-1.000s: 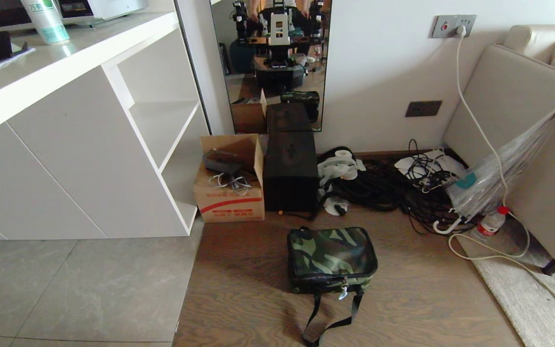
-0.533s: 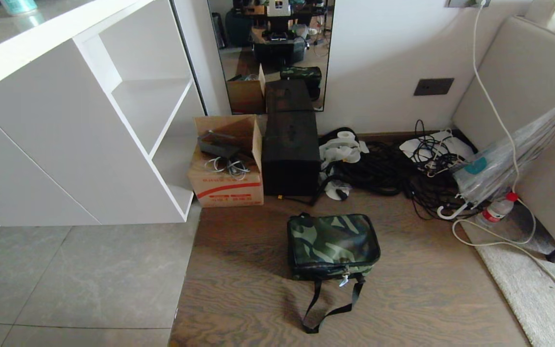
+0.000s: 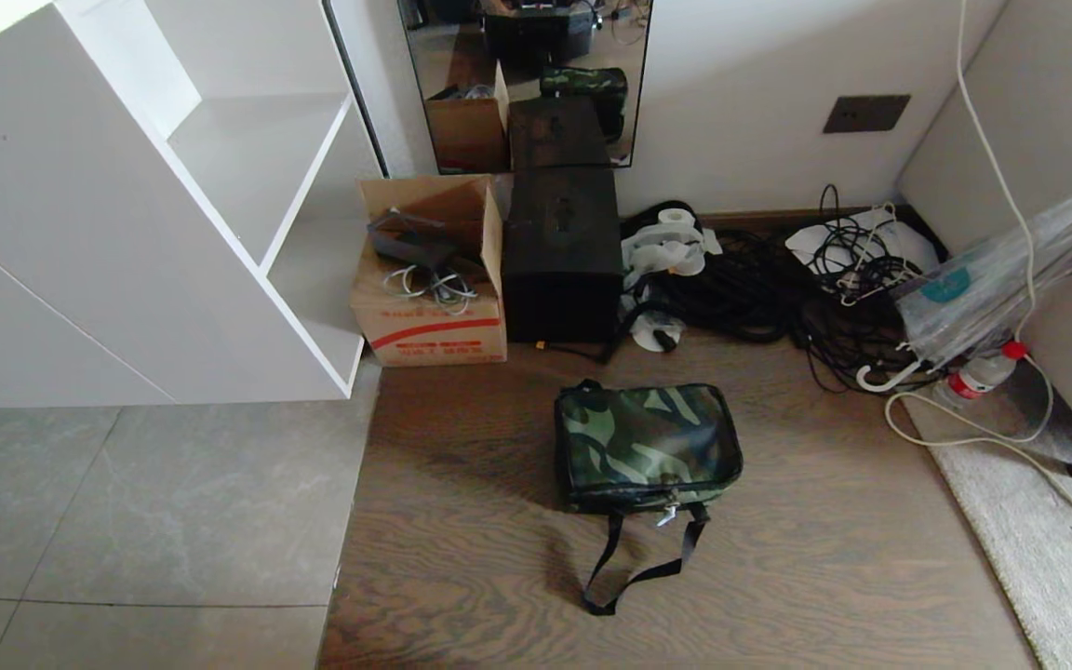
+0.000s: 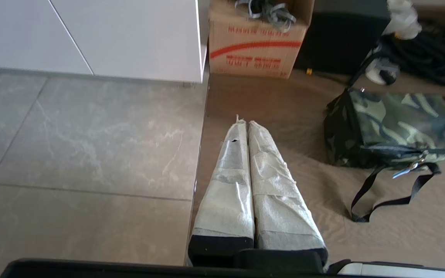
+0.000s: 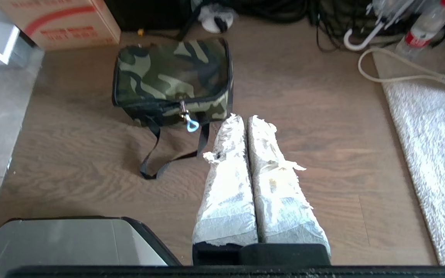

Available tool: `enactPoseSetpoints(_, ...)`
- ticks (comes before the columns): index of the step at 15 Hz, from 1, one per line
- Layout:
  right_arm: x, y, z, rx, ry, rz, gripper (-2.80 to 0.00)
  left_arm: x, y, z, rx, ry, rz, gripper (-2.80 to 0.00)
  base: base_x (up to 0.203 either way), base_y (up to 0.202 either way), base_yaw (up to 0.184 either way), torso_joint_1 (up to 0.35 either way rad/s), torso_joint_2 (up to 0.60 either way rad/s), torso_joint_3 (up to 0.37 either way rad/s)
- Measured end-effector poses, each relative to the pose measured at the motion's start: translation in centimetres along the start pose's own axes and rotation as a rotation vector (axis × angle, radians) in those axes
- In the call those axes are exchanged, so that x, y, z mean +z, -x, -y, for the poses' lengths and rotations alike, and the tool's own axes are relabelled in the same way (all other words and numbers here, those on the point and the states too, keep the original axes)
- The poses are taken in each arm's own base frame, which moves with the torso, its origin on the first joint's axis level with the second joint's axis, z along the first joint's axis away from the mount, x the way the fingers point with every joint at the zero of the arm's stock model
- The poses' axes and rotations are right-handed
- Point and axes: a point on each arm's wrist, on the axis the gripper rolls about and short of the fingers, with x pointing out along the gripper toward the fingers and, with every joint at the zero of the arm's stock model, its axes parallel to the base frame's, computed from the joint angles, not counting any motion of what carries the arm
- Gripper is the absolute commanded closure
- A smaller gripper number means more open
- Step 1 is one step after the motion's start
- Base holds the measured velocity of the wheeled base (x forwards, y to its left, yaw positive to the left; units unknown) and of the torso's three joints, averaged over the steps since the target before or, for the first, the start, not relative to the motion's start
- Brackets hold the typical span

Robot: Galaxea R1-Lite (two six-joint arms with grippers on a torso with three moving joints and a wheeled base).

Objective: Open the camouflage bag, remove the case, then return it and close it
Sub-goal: Open the top of the storage box

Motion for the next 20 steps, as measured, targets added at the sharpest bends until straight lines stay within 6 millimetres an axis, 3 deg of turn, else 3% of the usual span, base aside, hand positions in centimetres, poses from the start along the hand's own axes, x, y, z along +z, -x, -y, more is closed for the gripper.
enactPoseSetpoints(20, 0.0, 0.0, 0.0, 0.0, 0.0, 0.0, 0.0, 0.0, 0.0, 0.0, 0.0, 0.002, 0.0, 0.0, 0.0, 0.0, 0.0, 0.002, 0.0, -0.2)
